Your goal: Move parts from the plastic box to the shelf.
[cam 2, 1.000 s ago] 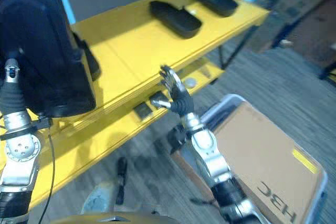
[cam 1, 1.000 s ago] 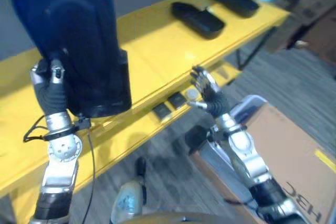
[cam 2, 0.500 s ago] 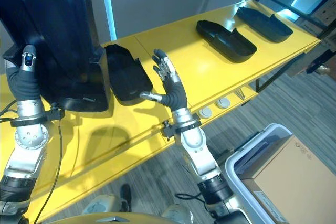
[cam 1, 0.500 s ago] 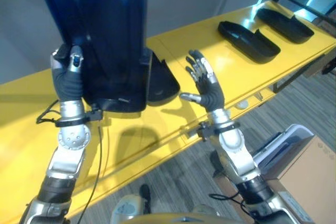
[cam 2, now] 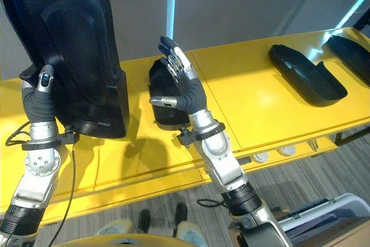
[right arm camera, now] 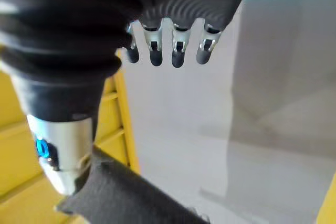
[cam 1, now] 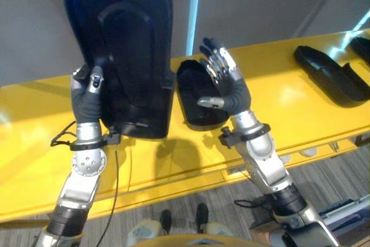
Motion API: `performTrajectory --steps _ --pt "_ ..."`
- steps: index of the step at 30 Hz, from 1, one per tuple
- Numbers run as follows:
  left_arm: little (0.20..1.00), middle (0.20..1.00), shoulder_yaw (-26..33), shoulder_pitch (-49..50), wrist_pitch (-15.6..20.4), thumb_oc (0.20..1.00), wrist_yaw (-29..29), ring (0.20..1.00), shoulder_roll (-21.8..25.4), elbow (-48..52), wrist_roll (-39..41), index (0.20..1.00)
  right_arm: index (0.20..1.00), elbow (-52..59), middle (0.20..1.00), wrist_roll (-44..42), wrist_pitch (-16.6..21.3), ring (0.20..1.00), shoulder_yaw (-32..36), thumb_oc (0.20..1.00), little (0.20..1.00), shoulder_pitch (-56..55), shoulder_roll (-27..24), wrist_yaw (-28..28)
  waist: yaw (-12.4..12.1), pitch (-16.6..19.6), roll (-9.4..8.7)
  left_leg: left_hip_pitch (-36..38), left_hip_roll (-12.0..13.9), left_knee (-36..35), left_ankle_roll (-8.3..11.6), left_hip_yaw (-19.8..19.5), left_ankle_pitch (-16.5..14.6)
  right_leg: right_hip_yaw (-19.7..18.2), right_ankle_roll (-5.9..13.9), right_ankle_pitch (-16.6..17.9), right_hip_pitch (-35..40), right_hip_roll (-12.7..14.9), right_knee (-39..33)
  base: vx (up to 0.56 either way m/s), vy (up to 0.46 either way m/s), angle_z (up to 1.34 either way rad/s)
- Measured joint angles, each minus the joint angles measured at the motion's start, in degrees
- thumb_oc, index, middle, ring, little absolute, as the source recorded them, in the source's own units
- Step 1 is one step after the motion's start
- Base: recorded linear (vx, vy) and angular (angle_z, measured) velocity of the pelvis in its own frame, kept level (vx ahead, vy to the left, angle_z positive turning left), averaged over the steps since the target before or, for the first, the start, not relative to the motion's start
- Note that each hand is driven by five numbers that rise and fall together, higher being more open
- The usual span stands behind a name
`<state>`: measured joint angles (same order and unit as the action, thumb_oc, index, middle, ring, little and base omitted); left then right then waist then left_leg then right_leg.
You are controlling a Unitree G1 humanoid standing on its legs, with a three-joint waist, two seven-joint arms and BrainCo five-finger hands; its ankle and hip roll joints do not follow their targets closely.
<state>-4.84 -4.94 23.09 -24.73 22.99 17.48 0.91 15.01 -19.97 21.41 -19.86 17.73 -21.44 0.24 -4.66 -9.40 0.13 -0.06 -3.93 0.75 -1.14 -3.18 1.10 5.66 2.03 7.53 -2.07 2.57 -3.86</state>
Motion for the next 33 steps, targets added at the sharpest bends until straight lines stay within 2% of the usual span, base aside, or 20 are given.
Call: performTrajectory --steps 1,2,4,5,7,9,10,11,12,15,16,19,21,22,23,24,25,27,29,33 --pt "0.200 0.200 -2.3 -3.7 0.0 0.200 -0.1 0.200 -1.0 -2.6 -0.2 0.200 1.000 1.4 1.000 -0.5 0.5 1.000 -0.1 1.000 1.000 -2.5 -1.0 -0.5 2.7 -0.1 -0.44 -4.0 0.0 0.6 8.87 3.1 -4.3 7.7 0.36 0.8 0.8 2.9 -0.8 -0.15 0.078 2.23" --pt "0.200 0.200 -3.9 -6.2 -0.4 0.200 0.2 0.200 -1.7 -3.6 -0.6 0.200 1.000 2.3 1.000 -0.7 0.6 1.000 0.2 1.000 1.000 -3.6 -2.3 -0.8 5.1 -0.2 -0.57 -6.2 2.3 2.7 6.56 11.0 -4.6 12.2 -0.20 0.0 0.7 4.8 0.1 -0.08 0.089 2.39" --pt "0.200 0.200 -5.1 -6.4 -0.4 0.200 0.1 0.200 -1.1 -2.1 -0.6 0.200 1.000 2.8 1.000 -0.7 0.5 1.000 -0.1 1.000 1.000 -2.9 -3.8 -0.7 4.6 -0.1 -0.44 -6.9 11.5 6.7 5.85 22.2 -5.4 15.3 -1.01 -0.2 -0.1 6.0 0.5 0.02 0.124 1.16" --pt "0.200 0.200 -5.3 -6.1 -0.2 0.200 0.5 0.200 -1.0 -1.8 -0.6 0.200 1.000 3.7 1.000 -1.0 0.5 1.000 -0.1 1.000 1.000 -3.7 -3.8 -0.7 4.7 0.0 -0.41 -6.5 15.5 8.4 6.59 21.5 -5.2 16.5 -1.06 -0.4 0.3 6.4 0.7 0.08 0.182 0.65" --pt "0.200 0.200 -5.0 -3.9 0.2 0.200 1.2 0.200 -0.9 -1.8 -0.5 0.200 1.000 4.1 1.000 -1.3 0.7 1.000 -0.3 1.000 1.000 -4.3 -3.6 -0.3 4.4 0.0 0.00 -3.0 19.4 7.6 10.24 7.7 -3.7 15.0 -0.81 -1.1 1.0 7.3 1.1 0.08 0.274 0.31" --pt "0.200 0.200 -5.1 -2.7 0.5 0.200 1.5 0.200 -0.8 -2.3 -0.4 0.200 1.000 3.7 1.000 -2.6 0.8 1.000 -0.3 1.000 1.000 -4.1 -3.6 -0.1 4.7 -0.1 0.37 -0.5 20.4 4.9 11.73 2.8 -2.6 13.4 0.95 -1.2 1.0 8.0 1.8 0.09 0.341 0.07" --pt "0.200 0.200 -4.8 -1.8 0.7 0.200 2.1 0.200 -0.1 -2.6 0.1 0.200 1.000 2.4 1.000 -3.4 0.9 1.000 -0.6 1.000 1.000 -3.2 -3.6 -0.1 4.6 0.2 2.12 1.6 20.0 1.8 11.92 -2.7 -2.1 12.0 3.02 0.0 0.9 8.1 2.0 0.12 0.322 -0.09" --pt "0.200 0.200 -4.5 -1.4 0.7 0.200 2.5 0.200 0.0 -2.6 0.4 0.200 1.000 1.9 1.000 -3.4 0.7 1.000 -0.6 1.000 1.000 -2.8 -3.8 0.1 4.5 0.4 3.21 2.5 20.1 1.1 10.62 -3.6 -0.8 11.3 4.96 0.5 0.7 7.9 1.8 0.15 0.382 -0.17" --pt "0.200 0.200 -4.2 -1.2 0.7 0.200 2.8 0.200 0.1 -2.6 0.9 0.200 1.000 1.7 1.000 -3.7 0.7 1.000 -0.4 1.000 1.000 -3.1 -3.6 0.2 4.5 0.4 3.54 2.3 19.9 1.2 14.46 -3.1 -5.5 11.0 6.53 1.7 0.8 8.4 0.9 0.15 0.447 -0.15" --pt "0.200 0.200 -4.0 -0.9 0.3 0.200 4.3 0.200 4.2 -2.9 3.6 0.200 1.000 1.9 1.000 -4.4 -0.4 1.000 -2.3 1.000 1.000 -6.1 1.4 1.2 4.2 -0.2 -3.85 0.4 11.0 3.3 10.80 -3.1 -5.0 9.2 3.28 2.6 0.4 16.5 1.3 0.08 0.417 0.33" --pt "0.200 0.200 -4.0 -0.6 0.3 0.200 4.4 0.200 4.4 -2.9 3.7 0.200 1.000 1.9 1.000 -4.4 -0.5 1.000 -2.4 1.000 1.000 -6.2 1.4 1.3 3.8 0.0 -3.88 0.5 10.5 3.2 10.32 -3.1 -4.9 9.4 3.06 2.1 0.2 16.8 3.2 0.04 0.421 0.26" --pt "0.200 0.200 -2.5 -0.4 0.4 0.200 5.1 0.200 7.6 -2.7 4.6 0.200 1.000 2.1 1.000 -3.5 -1.0 1.000 -2.3 1.000 1.000 -4.8 4.5 2.0 2.0 0.5 -4.85 1.1 6.9 3.2 8.11 -0.5 -4.8 7.9 3.65 7.4 -2.2 19.0 5.1 -0.07 0.336 -0.39" --pt "0.200 0.200 -0.4 -0.3 0.5 0.200 5.0 0.200 8.4 -2.9 4.6 0.200 1.000 2.1 1.000 -1.6 -1.4 1.000 -2.5 1.000 1.000 -4.1 7.8 2.0 2.1 0.8 -4.63 -1.3 4.7 6.3 5.67 4.5 -6.4 6.3 3.92 17.5 -8.1 20.3 4.6 -0.12 0.421 -1.07" --pt "0.200 0.200 0.1 -0.5 0.5 0.200 5.1 0.200 8.4 -3.2 4.5 0.200 1.000 2.1 1.000 -1.1 -1.4 1.000 -2.5 1.000 1.000 -3.9 8.0 2.0 2.7 0.6 -4.24 -3.1 4.3 7.4 4.45 6.0 -7.2 6.1 1.23 19.8 -9.6 20.2 4.0 -0.04 0.203 -0.78" --pt "0.200 0.200 -0.1 -1.1 0.5 0.200 5.4 0.200 7.7 -4.6 4.2 0.200 1.000 1.8 1.000 -0.5 -1.5 1.000 -2.3 1.000 1.000 -4.5 6.8 2.0 4.0 -0.1 -2.97 -3.9 4.6 8.6 3.10 7.0 -7.9 6.9 1.39 19.6 -10.2 19.8 5.6 0.02 0.228 -0.38" --pt "0.200 0.200 -0.8 -0.7 0.2 0.200 6.2 0.200 5.2 -6.2 3.6 0.200 1.000 2.0 1.000 -0.3 -1.6 1.000 -2.2 1.000 1.000 -6.6 3.5 1.8 5.2 0.1 -0.36 -3.7 6.9 7.9 3.08 6.1 -7.3 2.5 5.44 6.8 -10.4 15.4 11.8 0.03 0.168 -0.16" --pt "0.200 0.200 -1.2 -0.6 0.1 0.200 6.3 0.200 4.4 -6.3 3.5 0.200 1.000 2.2 1.000 -0.2 -1.7 1.000 -1.7 1.000 1.000 -7.6 1.0 1.9 5.8 0.5 0.09 -3.3 7.3 6.9 3.21 6.2 -6.8 1.0 7.19 0.1 -9.5 10.4 15.3 0.06 0.175 -0.12" --pt "0.200 0.200 -1.2 -0.8 0.3 0.200 6.3 0.200 3.6 -7.1 3.5 0.200 1.000 3.2 1.000 0.0 -1.7 1.000 1.2 1.000 1.000 -9.7 -1.2 2.2 4.7 0.6 -0.41 -3.7 8.0 6.1 4.44 5.4 -5.3 -1.8 5.46 -10.3 -6.4 4.3 16.0 0.03 0.009 0.00" --pt "0.200 0.200 -1.2 -0.3 -0.7 0.200 6.3 0.200 3.1 -7.8 3.5 0.200 1.000 3.9 1.000 -0.6 -1.8 1.000 4.5 1.000 1.000 -11.2 -3.1 2.1 5.7 0.3 0.68 -1.0 7.9 0.4 4.77 4.6 -1.4 -1.7 4.39 -6.2 -1.8 2.9 7.2 0.01 -0.087 0.23" --pt "0.200 0.200 1.1 0.2 -0.7 0.200 6.1 0.200 1.9 -7.1 3.4 0.200 1.000 4.7 1.000 -1.1 -1.6 1.000 5.2 1.000 1.000 -11.2 -4.0 2.3 5.7 0.6 0.32 1.1 8.7 -4.6 5.50 4.9 1.1 -1.9 4.27 -2.0 1.6 1.7 -1.3 0.04 -0.078 -0.03"
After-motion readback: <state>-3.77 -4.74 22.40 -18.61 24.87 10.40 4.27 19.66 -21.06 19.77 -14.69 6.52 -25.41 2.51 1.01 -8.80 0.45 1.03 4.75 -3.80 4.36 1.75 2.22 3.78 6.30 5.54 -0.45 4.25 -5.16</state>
